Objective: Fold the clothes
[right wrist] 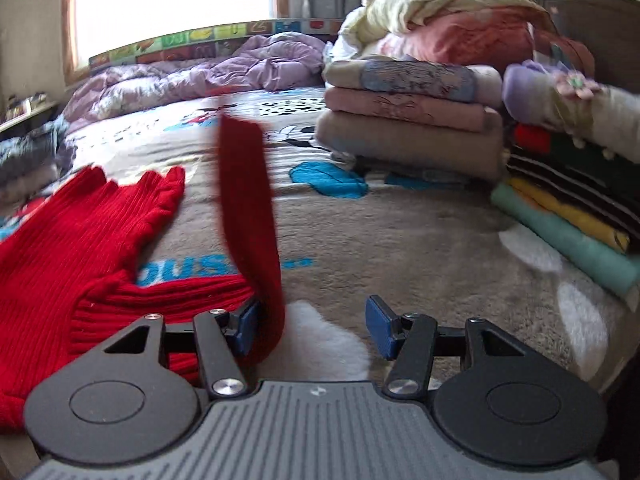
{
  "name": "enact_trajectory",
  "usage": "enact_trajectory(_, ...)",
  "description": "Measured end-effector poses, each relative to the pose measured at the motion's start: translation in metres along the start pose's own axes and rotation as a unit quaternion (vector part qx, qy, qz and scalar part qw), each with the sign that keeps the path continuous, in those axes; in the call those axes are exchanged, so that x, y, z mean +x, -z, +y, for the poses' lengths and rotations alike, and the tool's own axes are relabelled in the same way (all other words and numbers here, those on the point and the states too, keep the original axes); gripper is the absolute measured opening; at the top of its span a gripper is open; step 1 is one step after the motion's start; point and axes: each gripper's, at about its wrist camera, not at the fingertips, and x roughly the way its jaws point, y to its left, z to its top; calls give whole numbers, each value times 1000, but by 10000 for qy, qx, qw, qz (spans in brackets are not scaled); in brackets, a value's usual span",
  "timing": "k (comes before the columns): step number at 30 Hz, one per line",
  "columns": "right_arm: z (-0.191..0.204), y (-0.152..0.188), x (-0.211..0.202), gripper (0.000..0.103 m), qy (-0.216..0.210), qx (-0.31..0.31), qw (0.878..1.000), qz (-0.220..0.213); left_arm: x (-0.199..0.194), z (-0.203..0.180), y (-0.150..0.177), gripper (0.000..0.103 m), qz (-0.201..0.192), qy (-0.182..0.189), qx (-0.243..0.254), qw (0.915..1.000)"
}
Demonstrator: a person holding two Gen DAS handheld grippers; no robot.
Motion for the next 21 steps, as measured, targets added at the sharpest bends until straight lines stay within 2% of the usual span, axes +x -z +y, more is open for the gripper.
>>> enact_trajectory(3,-25,0,6,54,-125,731,9972,4,1,-2,0,69,-2,0,17,10000)
enact_trajectory(5,-44,1,10,54,-262,1288,9913,-12,1,-3,0,69,-4,-6,21,10000)
enact_trajectory(9,-76,11,18,48,-570,2379,9696,-84,2,-3,0,69,-2,-22,29,10000)
enact_trajectory(15,-100,21,35,50,-907,3294,9392,-336,3,-3,2,69,17,-42,68,10000)
enact_trajectory(19,-105,18,46,50,-1042,3478,9306,-470,2,-3,2,69,12,-6,103,9999)
enact_trajectory(20,-104,16,49,38,-1127,3452,9306,-461,2,-3,3,69,18,22,121,9999)
enact_trajectory(21,-102,13,51,16,-1218,3419,9308,-447,2,-3,3,69,28,51,142,9999)
